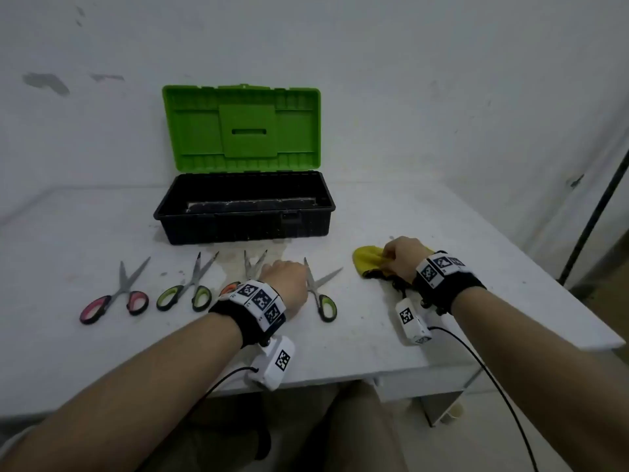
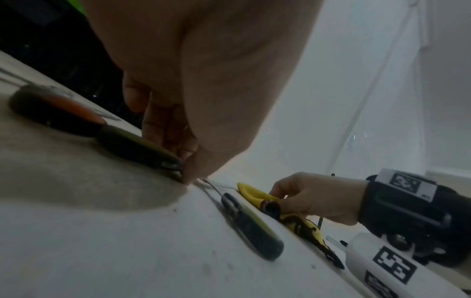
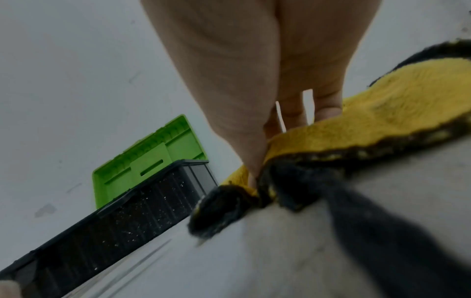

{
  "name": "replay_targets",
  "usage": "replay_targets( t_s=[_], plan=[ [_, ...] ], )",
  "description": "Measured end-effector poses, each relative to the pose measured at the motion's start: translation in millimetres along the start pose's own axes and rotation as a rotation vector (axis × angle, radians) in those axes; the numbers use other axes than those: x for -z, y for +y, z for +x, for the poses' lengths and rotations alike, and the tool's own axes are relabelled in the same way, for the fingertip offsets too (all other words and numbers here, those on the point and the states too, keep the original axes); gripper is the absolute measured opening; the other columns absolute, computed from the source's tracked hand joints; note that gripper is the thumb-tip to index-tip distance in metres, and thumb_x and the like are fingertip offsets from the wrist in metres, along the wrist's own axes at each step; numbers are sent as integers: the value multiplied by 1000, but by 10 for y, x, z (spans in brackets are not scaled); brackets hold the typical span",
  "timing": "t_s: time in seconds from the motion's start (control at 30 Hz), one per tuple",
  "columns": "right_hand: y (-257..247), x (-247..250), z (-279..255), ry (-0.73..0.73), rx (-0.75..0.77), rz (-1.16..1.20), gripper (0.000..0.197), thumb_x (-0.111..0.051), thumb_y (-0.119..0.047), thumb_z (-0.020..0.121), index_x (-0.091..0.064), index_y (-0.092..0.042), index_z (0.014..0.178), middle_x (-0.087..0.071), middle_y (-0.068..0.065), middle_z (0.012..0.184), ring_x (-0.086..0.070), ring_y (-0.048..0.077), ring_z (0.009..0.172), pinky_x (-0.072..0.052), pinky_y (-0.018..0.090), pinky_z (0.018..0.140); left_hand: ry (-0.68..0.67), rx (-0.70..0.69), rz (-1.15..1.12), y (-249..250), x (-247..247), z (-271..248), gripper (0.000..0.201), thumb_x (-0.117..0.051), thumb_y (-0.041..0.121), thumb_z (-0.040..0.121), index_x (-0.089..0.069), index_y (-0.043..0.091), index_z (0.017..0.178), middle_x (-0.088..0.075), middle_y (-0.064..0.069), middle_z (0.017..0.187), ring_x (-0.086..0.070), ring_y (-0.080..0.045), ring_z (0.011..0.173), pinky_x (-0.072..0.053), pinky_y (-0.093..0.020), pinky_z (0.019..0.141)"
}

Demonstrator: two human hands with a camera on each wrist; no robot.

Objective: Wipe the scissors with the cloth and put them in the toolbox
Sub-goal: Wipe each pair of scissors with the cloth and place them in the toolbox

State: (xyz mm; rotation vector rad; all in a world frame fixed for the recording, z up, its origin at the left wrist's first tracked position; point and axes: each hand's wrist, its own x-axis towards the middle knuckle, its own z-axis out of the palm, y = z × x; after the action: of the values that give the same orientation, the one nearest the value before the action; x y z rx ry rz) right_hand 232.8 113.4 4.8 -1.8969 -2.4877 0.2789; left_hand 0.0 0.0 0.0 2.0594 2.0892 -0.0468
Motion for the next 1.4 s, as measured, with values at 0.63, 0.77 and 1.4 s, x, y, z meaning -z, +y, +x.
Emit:
replay_targets(
  t_s=[0.63,0.77,1.4],
  plan=[
    [-652,66,-567,163,26,1217,23,-56,-31,92,-61,-15,107,-67,12,106,-62,23,91,-52,42,84,131,-24,-1291,-565,-122,-843,22,-59,13,98,-50,14,78,-43,2,58,-36,-12,46,-29,-24,44],
    [-812,-55,-648,88,93,1319,16,-55,-15,96,-57,-9,111,-64,16,98,-62,25,84,-53,45,83,106,-15,-1322,-647,-172,-914,23,-61,14,98,-47,12,79,-39,4,54,-30,-10,44,-23,-23,43],
    [-900,-121,-856,285,143,1065,13,-60,-33,93,-63,-21,96,-71,3,88,-69,19,79,-58,39,75,128,-34,-1269,-556,-81,-684,24,-68,25,93,-52,12,82,-44,4,54,-36,-11,43,-29,-23,42]
  ],
)
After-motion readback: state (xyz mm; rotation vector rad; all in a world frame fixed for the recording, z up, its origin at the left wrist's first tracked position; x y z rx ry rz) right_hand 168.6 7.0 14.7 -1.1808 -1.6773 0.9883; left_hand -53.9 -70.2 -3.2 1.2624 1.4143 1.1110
